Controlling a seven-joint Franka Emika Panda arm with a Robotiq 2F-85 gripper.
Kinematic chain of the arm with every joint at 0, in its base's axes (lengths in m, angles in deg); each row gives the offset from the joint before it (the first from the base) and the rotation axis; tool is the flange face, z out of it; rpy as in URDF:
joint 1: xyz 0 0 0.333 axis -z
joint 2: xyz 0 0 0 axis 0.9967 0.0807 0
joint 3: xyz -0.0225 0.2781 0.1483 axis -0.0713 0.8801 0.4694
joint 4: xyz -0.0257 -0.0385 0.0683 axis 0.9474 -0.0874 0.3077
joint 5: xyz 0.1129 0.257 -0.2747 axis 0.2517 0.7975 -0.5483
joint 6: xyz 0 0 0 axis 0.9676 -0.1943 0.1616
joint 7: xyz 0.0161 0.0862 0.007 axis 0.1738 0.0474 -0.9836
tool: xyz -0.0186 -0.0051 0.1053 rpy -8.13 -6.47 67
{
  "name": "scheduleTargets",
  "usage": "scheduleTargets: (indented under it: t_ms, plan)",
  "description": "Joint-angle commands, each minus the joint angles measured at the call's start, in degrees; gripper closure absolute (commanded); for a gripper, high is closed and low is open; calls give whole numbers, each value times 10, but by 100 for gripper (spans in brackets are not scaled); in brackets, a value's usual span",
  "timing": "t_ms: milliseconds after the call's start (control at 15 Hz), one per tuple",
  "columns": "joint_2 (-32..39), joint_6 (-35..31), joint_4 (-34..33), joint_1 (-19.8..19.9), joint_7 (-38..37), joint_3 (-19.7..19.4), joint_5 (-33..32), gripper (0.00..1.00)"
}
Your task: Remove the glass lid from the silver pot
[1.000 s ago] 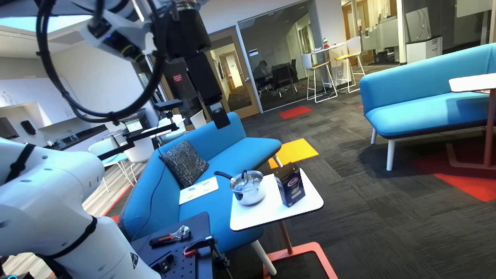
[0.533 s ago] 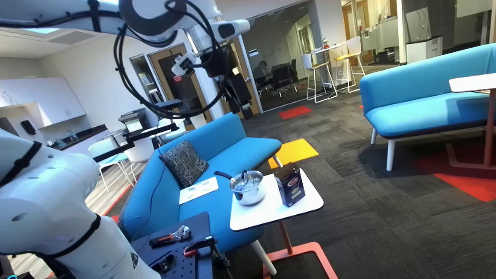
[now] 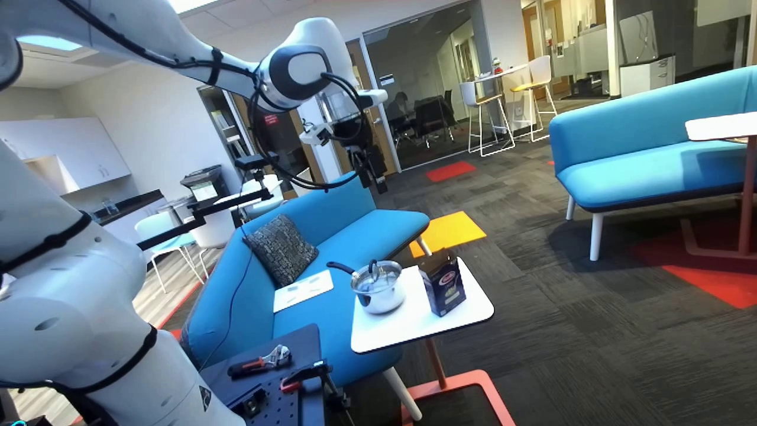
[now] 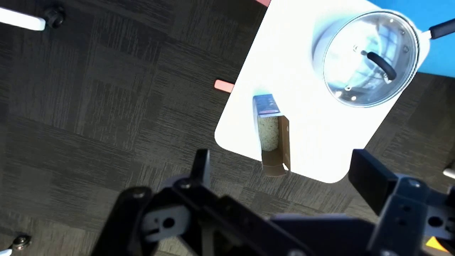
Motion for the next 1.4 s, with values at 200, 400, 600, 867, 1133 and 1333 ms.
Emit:
scheduleTargets:
  t_ms: [200,400,600,867,1133,1333]
  plan:
    - [18,3,-17,-12,-1,-4,-8,0]
    - [34,-3,-11,-30,80,4,-2,0]
    - [64,-54,8,-59,143,19,10,0]
    - [147,-142,8,-93,208,46,-7,0]
    - [259,-224,-28,-106,292,65,-37,0]
    - [336,-245,-65,-101,357,74,-65,0]
